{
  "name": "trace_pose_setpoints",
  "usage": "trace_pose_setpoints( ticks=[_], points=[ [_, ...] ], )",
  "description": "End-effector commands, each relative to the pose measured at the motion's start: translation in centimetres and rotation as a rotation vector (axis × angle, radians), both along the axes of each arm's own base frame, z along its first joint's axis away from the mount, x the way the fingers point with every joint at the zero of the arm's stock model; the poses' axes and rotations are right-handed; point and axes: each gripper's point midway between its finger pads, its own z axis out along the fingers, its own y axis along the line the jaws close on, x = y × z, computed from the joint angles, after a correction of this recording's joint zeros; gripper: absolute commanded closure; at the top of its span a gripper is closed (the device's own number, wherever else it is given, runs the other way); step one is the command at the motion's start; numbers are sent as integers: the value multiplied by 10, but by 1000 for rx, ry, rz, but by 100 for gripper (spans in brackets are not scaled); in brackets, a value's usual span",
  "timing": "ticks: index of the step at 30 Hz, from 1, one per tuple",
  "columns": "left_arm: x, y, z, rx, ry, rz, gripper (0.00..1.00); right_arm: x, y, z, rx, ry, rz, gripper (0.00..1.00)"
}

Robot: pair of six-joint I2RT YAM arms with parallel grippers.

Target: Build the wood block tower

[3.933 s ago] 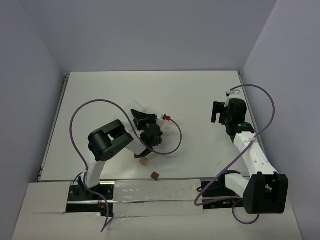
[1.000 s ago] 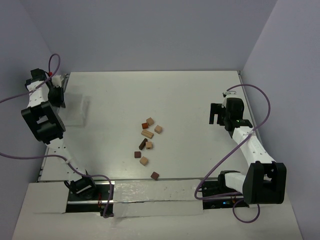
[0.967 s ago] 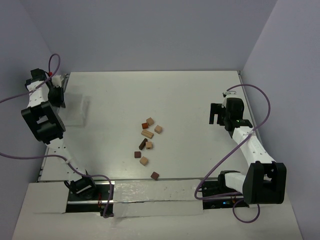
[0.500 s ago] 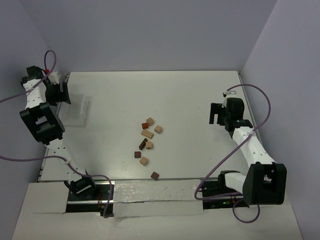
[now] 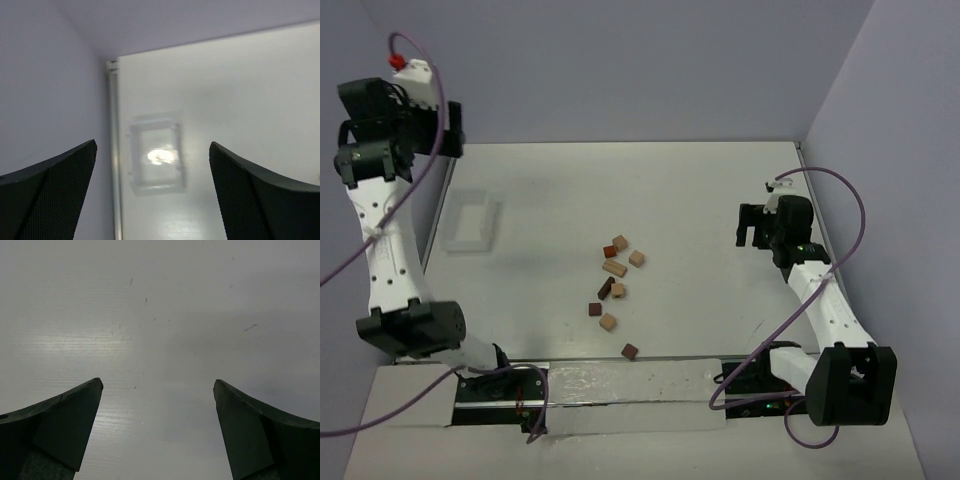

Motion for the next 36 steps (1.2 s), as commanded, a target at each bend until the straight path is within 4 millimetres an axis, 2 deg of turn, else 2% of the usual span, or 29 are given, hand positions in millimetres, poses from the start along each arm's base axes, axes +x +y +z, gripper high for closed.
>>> trace_pose_setpoints(
  ticks=[1, 2, 3, 5, 9, 13, 17, 23, 27, 29, 32, 33, 36],
  points=[
    [-18, -92, -68, -3, 93, -186, 1, 4, 10, 21, 33, -67, 54, 0],
    [-24, -124, -77, -17, 101, -248, 1, 3, 11, 22, 34, -70, 56, 0],
    [-29, -138, -85, -35, 110, -268, 1, 3, 11, 22, 33, -70, 57, 0],
    [-47, -169, -117, -87, 162, -307, 5, 3, 10, 21, 30, -68, 56, 0],
    [-71, -233, -149, -135, 211, -412, 25, 3, 10, 19, 24, -65, 56, 0],
    [-94, -276, -198, -58, 321, -471, 34, 4, 8, 17, 19, -56, 50, 0],
    [-102, -290, -223, -15, 372, -496, 39, 4, 6, 15, 9, -49, 43, 0],
    [-93, -307, -253, 22, 449, -507, 48, 5, 5, 13, 6, -43, 40, 0],
    [-81, -317, -262, 68, 453, -503, 44, 5, 4, 10, 3, -32, 37, 0],
    [-75, -326, -263, 75, 455, -524, 35, 5, 3, 9, 1, -26, 32, 0],
    [-64, -335, -260, 76, 438, -539, 28, 5, 2, 8, 0, -20, 29, 0],
    [-61, -337, -261, 77, 437, -539, 29, 5, 3, 8, 0, -21, 30, 0],
    [-48, -343, -260, 91, 415, -538, 41, 6, 3, 8, 1, -21, 30, 0]
  ],
)
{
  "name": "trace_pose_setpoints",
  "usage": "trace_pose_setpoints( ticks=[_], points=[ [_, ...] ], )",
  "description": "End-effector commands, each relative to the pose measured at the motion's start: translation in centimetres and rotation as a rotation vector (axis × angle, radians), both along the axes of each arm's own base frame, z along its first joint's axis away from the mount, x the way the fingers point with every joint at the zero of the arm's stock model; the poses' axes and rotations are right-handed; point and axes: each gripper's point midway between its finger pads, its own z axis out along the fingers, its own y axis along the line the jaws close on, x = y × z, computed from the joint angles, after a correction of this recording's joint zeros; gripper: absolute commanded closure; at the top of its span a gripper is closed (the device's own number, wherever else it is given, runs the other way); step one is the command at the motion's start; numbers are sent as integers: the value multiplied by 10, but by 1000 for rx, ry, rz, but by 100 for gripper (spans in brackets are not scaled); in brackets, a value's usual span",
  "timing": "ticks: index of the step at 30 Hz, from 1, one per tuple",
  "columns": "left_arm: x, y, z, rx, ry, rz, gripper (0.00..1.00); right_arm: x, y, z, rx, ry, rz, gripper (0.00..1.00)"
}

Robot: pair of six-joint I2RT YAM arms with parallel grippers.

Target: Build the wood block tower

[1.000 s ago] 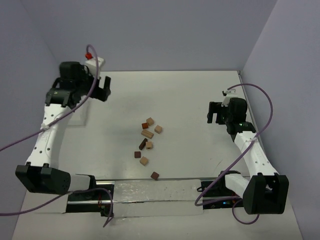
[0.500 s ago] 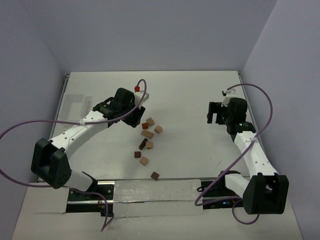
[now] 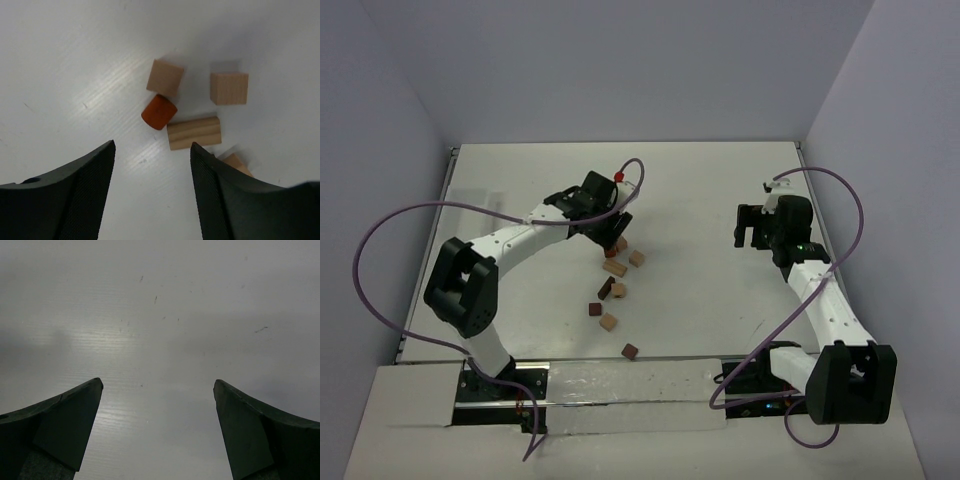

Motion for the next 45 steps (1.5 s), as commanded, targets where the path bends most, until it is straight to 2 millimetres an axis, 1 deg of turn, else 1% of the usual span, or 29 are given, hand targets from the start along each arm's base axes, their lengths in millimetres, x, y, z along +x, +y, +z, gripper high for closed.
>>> trace_pose_setpoints(
  ticks=[1, 3, 5, 6, 9, 10, 12, 14, 15, 16, 17, 18, 19, 20, 21, 22, 23, 24, 25, 27, 29, 30, 31, 33, 35, 39, 42, 45],
  points=[
    [33, -21, 23, -40, -106, -10, 43, 6, -3, 10, -15, -25, -3, 0],
    [39, -23, 21, -35, -108, -10, 48, 5, -1, 9, -9, -21, 10, 0],
    [44, -25, 20, -45, -99, -6, 52, 3, 7, 9, 6, -21, 54, 2],
    [46, -27, 22, -64, -92, -8, 52, 2, 11, 9, 16, -21, 79, 3],
    [54, -17, 30, -154, -38, 23, 52, -2, 32, 12, 47, -35, 180, 6],
    [57, -14, 34, -196, -16, 30, 51, -3, 40, 12, 46, -35, 206, 7],
    [65, -3, 38, -237, 11, 66, 51, -4, 70, 12, 26, -33, 292, 10],
    [77, 17, 41, -255, 15, 110, 52, -3, 90, 3, 3, 4, 337, 12],
    [76, 15, 45, -279, 25, 117, 51, -3, 97, 8, 1, -6, 355, 13],
    [79, 23, 47, -302, 34, 144, 51, -1, 106, 2, 4, 19, 374, 14],
    [78, 28, 52, -328, 42, 147, 49, 3, 116, 6, 12, 27, 393, 14],
    [78, 32, 56, -346, 45, 152, 48, 6, 125, 6, 17, 39, 411, 15],
    [80, 39, 59, -352, 41, 164, 47, 6, 133, 0, 17, 62, 430, 15],
    [79, 47, 61, -364, 44, 177, 45, 12, 146, 3, 22, 74, 445, 16],
    [77, 53, 64, -374, 42, 184, 44, 18, 155, 7, 24, 76, 454, 16],
    [75, 58, 65, -381, 43, 189, 43, 20, 168, 3, 21, 95, 477, 17],
    [72, 62, 66, -378, 42, 193, 42, 23, 177, 5, 22, 95, 490, 17],
    [72, 65, 66, -377, 39, 200, 41, 21, 185, -2, 17, 118, 509, 17],
    [69, 70, 66, -376, 33, 208, 40, 23, 195, -5, 13, 131, 524, 17],
    [62, 78, 65, -373, 23, 226, 39, 18, 223, -8, -4, 139, 583, 17],
    [59, 84, 64, -375, 17, 243, 39, 15, 240, -16, -30, 154, 611, 17],
    [58, 88, 63, -379, 17, 254, 39, 12, 247, -26, -42, 180, 626, 17],
    [58, 92, 62, -382, 18, 263, 38, 10, 255, -31, -52, 192, 640, 17],
    [56, 96, 61, -387, 22, 273, 38, 7, 270, -36, -69, 203, 666, 16],
    [56, 99, 61, -388, 26, 278, 38, 7, 275, -45, -90, 223, 670, 16],
    [60, 98, 57, -391, 43, 275, 38, 6, 287, -55, -125, 249, 682, 13],
    [62, 96, 54, -395, 55, 275, 38, 6, 290, -63, -150, 263, 680, 13],
    [66, 94, 54, -398, 56, 276, 38, 9, 292, -75, -174, 286, 673, 13]
  ],
)
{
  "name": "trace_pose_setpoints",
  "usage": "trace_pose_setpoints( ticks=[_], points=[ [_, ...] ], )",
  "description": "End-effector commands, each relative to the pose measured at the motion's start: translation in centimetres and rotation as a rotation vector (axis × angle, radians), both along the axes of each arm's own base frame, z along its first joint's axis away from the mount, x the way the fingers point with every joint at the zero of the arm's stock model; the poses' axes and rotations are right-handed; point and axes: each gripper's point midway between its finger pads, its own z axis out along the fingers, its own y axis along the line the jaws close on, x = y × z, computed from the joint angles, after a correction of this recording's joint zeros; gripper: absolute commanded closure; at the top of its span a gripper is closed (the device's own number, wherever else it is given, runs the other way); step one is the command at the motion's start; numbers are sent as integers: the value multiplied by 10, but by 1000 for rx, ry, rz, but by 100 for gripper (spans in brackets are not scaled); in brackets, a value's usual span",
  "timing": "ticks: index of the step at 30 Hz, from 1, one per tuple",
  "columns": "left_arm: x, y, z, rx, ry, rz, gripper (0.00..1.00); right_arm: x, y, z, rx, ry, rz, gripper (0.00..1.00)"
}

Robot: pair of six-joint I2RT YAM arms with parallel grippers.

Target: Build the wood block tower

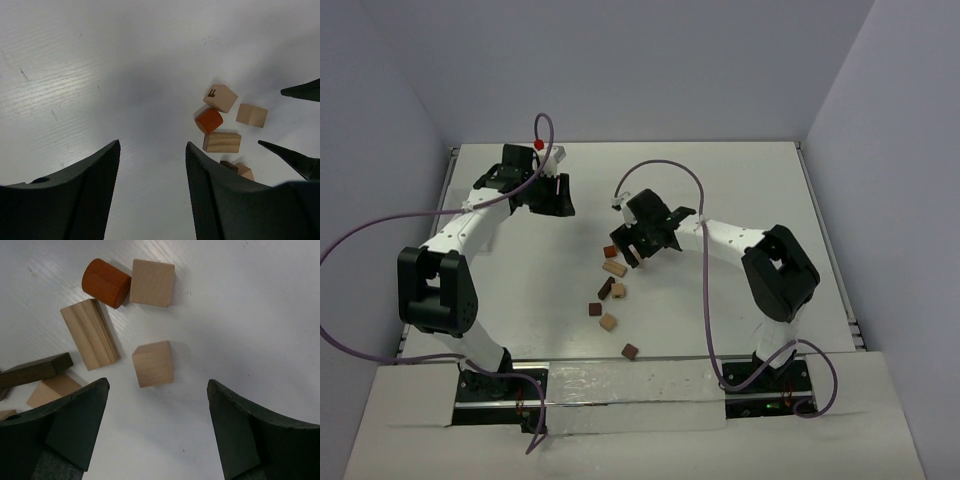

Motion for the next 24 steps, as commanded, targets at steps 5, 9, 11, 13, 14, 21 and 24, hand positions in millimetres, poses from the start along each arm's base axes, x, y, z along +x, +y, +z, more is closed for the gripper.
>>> trace_pose_setpoints(
  ticks=[5, 9, 11, 13, 14, 21, 24],
  points=[
    [20, -8, 15, -34, -48, -7, 39, 17, 14, -11, -24, 2, -60, 21],
    [22, -6, 15, -21, -52, -5, 39, 14, 18, -22, -26, 40, -55, 36],
    [22, -6, 15, -18, -53, -6, 39, 12, 19, -25, -22, 56, -46, 43],
    [24, -6, 15, -17, -57, -9, 39, 10, 20, -26, -16, 61, -41, 53],
    [25, -6, 14, -17, -57, -9, 39, 9, 19, -26, -14, 62, -41, 59],
    [37, -25, 0, -21, -43, -54, 41, 15, -3, -4, 69, 79, -131, 90],
    [36, -47, -6, 27, -64, -100, 41, 26, -26, 16, 120, 62, -217, 100]
  ],
)
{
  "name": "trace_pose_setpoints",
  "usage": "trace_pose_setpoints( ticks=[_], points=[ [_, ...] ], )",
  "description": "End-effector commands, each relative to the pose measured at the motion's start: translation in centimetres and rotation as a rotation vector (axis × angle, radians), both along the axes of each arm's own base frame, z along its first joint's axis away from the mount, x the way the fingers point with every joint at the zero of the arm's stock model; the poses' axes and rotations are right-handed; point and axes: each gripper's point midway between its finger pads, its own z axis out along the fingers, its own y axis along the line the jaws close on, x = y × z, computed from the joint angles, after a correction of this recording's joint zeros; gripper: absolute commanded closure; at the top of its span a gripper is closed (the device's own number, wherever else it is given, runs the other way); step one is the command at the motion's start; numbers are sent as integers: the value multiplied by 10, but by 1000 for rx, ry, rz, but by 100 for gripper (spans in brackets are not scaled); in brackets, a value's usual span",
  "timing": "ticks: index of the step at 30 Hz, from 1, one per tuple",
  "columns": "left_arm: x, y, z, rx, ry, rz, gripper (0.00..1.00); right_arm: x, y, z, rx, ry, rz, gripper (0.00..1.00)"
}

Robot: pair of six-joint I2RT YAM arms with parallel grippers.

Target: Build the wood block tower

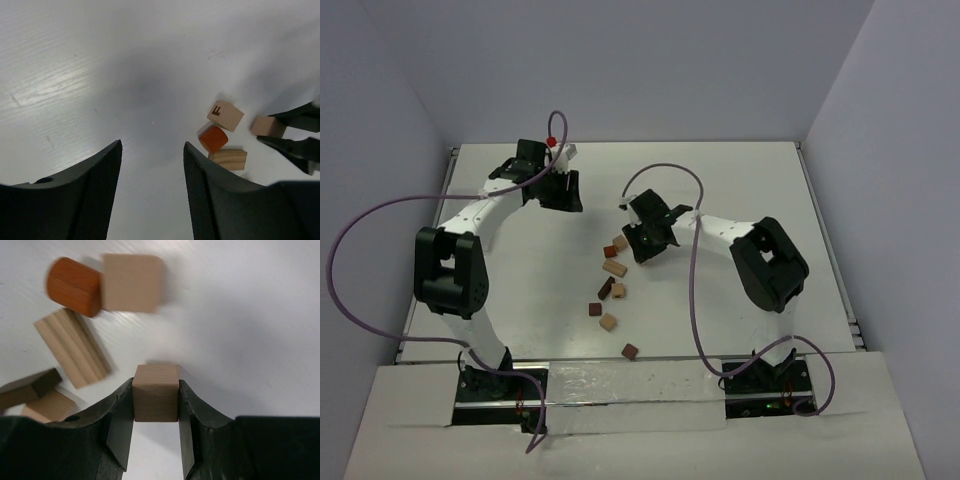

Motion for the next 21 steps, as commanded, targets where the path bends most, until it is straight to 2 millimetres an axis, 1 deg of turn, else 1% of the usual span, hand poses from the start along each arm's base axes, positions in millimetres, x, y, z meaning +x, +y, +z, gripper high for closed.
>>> trace_pose_setpoints(
  ticks=[1, 2, 3, 5, 8, 9, 12, 13, 16, 21],
  points=[
    [15, -42, 9, 33, -95, -90, 41, 27, -37, 51, 120, -56, -179, 100],
    [15, -45, 5, 39, -91, -95, 41, 30, -48, 50, 120, -50, -211, 100],
    [15, -58, 1, 59, -96, -113, 41, 35, -61, 54, 130, -51, -250, 100],
    [14, -77, -5, 88, -105, -147, 41, 37, -75, 60, 141, -52, -288, 100],
    [14, -102, -15, 64, -79, -223, 41, 37, -87, 64, 153, -46, -317, 100],
    [12, -106, -17, 54, -65, -238, 40, 37, -90, 66, 156, -46, -324, 100],
    [5, -119, -22, 33, -46, -305, 33, 36, -96, 65, 155, -47, -334, 100],
    [-3, -126, -24, 32, -40, -350, 30, 36, -98, 64, 152, -46, -340, 100],
    [-21, -135, -30, 40, -18, -431, 25, 39, -101, 62, 157, -36, -355, 100],
    [-29, -135, -42, 68, 18, -477, 24, 44, -104, 61, 170, -9, -390, 100]
  ],
)
